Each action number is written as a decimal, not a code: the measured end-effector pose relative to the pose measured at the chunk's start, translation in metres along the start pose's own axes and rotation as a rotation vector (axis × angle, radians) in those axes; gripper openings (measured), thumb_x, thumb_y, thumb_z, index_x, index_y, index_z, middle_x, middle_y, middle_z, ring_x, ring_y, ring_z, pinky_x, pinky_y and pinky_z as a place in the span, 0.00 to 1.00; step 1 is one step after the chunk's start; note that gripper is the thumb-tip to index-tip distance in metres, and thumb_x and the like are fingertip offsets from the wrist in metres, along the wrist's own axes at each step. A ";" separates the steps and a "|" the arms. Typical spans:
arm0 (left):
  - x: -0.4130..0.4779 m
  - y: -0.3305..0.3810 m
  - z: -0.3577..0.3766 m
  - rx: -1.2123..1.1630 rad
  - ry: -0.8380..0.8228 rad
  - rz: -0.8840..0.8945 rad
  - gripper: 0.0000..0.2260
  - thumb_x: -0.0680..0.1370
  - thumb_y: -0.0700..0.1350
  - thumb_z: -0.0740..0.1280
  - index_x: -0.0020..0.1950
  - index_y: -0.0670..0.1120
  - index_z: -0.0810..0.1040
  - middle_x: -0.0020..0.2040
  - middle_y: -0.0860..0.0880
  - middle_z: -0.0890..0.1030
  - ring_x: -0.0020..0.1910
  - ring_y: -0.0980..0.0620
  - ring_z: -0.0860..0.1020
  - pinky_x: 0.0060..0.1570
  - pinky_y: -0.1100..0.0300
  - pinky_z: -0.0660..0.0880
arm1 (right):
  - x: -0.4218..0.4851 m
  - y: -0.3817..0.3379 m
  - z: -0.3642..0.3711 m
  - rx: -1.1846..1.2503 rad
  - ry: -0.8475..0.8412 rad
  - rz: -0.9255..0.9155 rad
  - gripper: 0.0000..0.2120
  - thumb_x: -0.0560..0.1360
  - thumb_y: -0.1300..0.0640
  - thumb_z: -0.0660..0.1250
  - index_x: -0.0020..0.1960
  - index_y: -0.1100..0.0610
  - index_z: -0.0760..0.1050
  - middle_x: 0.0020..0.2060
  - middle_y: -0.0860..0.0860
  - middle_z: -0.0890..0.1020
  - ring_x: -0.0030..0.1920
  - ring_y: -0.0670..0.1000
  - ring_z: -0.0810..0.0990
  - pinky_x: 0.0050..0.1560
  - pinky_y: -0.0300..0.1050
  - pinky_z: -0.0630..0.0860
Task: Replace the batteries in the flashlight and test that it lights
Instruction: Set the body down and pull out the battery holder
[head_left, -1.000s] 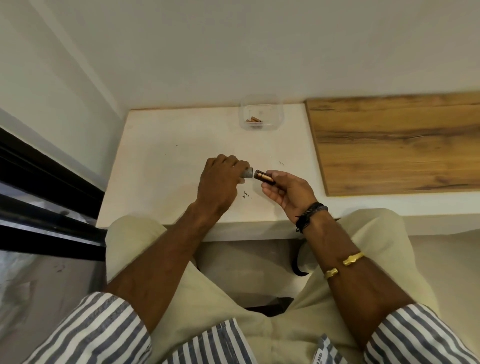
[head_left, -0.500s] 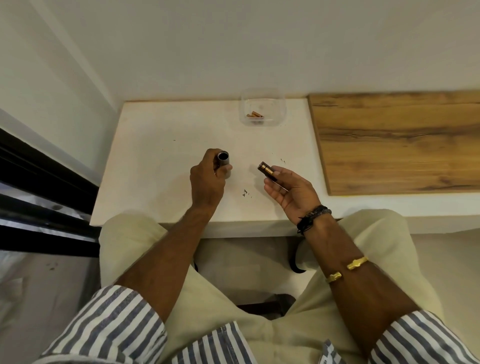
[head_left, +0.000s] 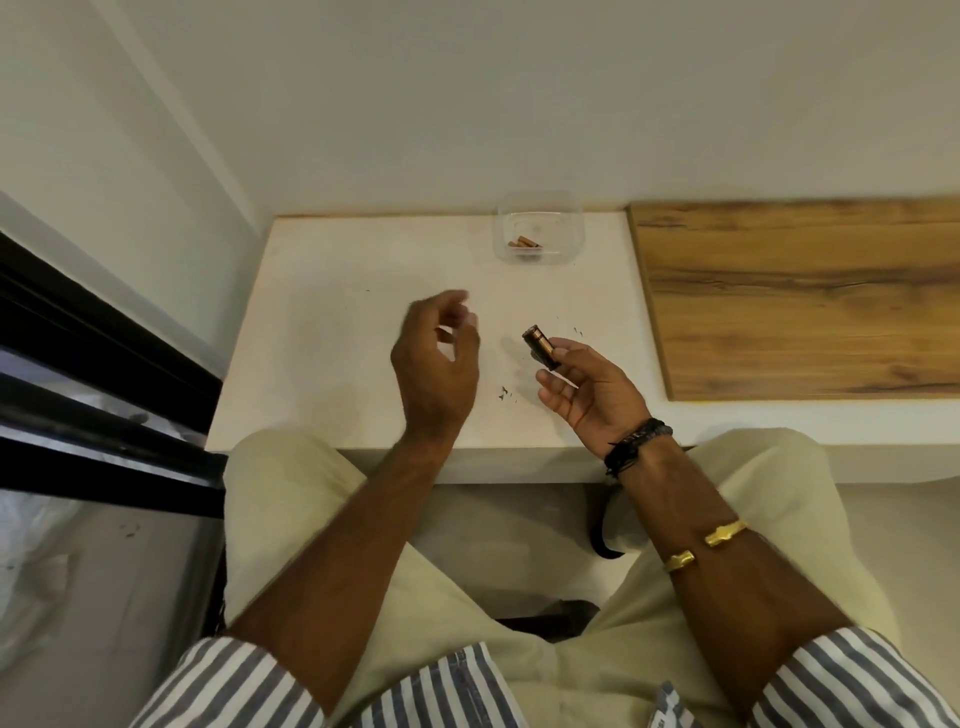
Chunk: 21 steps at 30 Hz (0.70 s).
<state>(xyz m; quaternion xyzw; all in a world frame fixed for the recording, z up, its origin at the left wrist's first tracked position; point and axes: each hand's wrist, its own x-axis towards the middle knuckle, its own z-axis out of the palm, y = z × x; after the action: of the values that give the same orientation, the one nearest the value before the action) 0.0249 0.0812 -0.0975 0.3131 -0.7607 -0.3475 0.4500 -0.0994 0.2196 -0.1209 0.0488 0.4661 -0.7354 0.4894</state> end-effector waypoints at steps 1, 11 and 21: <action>-0.006 0.005 0.000 -0.037 -0.093 -0.011 0.12 0.79 0.42 0.69 0.62 0.43 0.78 0.54 0.50 0.82 0.50 0.59 0.80 0.47 0.67 0.78 | -0.002 -0.001 0.002 -0.040 -0.027 0.010 0.09 0.77 0.61 0.70 0.57 0.58 0.82 0.52 0.56 0.86 0.41 0.50 0.84 0.38 0.42 0.82; -0.031 0.003 0.006 -0.151 -0.441 -0.164 0.13 0.80 0.40 0.68 0.65 0.41 0.79 0.57 0.46 0.85 0.56 0.54 0.83 0.60 0.56 0.79 | -0.012 0.005 0.012 -0.365 -0.071 -0.047 0.11 0.79 0.65 0.68 0.61 0.65 0.79 0.48 0.59 0.85 0.41 0.53 0.84 0.45 0.46 0.85; -0.027 -0.013 0.009 -0.087 -0.614 -0.046 0.16 0.81 0.37 0.65 0.70 0.41 0.75 0.64 0.43 0.81 0.61 0.56 0.78 0.63 0.70 0.71 | -0.010 0.005 0.009 -0.415 -0.023 -0.042 0.05 0.80 0.62 0.68 0.53 0.60 0.82 0.48 0.60 0.85 0.42 0.56 0.87 0.47 0.48 0.86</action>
<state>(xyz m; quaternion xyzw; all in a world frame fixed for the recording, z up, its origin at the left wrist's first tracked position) 0.0297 0.0978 -0.1236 0.1911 -0.8383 -0.4682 0.2039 -0.0866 0.2195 -0.1135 -0.0712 0.6029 -0.6342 0.4788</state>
